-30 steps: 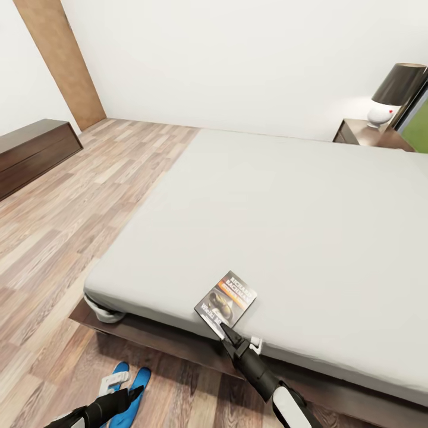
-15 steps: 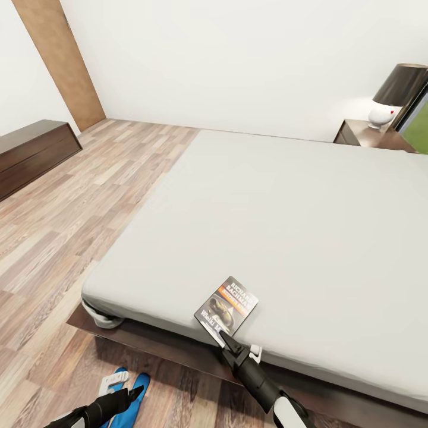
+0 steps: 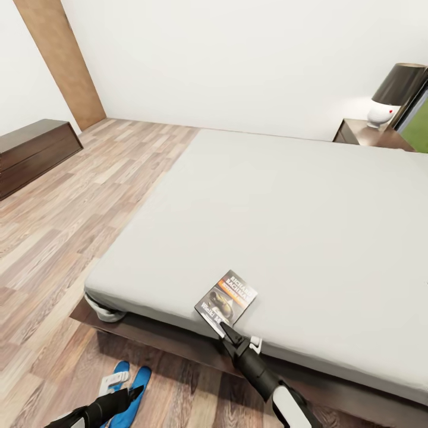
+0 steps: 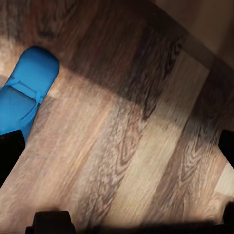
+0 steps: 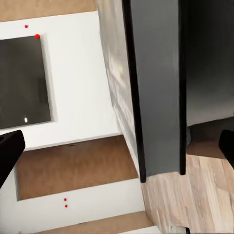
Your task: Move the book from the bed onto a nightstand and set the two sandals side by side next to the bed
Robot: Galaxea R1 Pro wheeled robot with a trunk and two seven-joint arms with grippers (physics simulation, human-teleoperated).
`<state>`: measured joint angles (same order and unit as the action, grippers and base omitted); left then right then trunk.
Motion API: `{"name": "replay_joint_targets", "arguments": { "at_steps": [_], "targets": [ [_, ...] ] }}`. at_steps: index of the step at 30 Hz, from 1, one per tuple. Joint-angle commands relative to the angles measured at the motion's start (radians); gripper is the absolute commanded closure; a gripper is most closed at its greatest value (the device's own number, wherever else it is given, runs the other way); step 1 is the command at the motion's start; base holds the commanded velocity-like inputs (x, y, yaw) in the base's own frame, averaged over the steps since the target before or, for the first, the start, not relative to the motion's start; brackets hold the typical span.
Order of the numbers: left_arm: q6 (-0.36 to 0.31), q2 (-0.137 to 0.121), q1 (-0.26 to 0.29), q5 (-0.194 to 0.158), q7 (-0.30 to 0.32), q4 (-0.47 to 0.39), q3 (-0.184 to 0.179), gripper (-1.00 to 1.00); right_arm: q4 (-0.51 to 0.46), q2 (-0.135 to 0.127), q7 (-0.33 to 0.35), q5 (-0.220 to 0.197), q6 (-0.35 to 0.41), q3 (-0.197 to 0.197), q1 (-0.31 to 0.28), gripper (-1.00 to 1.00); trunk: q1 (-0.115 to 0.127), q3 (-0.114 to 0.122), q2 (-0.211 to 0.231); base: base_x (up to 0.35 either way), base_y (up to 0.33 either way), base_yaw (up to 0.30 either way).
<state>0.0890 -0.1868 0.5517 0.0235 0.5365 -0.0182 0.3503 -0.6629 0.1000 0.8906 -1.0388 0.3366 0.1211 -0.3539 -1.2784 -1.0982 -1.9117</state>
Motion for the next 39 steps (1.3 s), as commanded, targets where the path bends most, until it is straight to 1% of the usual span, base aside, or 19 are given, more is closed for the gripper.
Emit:
{"name": "replay_joint_targets", "arguments": {
  "at_steps": [1, 39],
  "targets": [
    [0.005, 0.0, 0.001, 0.003, 0.003, 0.001, 0.002, -1.0, 0.0, 0.0, 0.001, -0.01, 0.009, 0.002, 0.0, -1.0, 0.0, -0.001, 0.0, -0.104, 0.0, 0.0],
    [0.005, 0.0, 0.001, 0.003, 0.003, 0.001, 0.002, -1.0, -0.001, 0.0, 0.002, -0.01, 0.007, -0.003, 0.0, -1.0, 0.0, -0.001, 0.0, -0.007, 0.0, 0.0]
  ]
}}
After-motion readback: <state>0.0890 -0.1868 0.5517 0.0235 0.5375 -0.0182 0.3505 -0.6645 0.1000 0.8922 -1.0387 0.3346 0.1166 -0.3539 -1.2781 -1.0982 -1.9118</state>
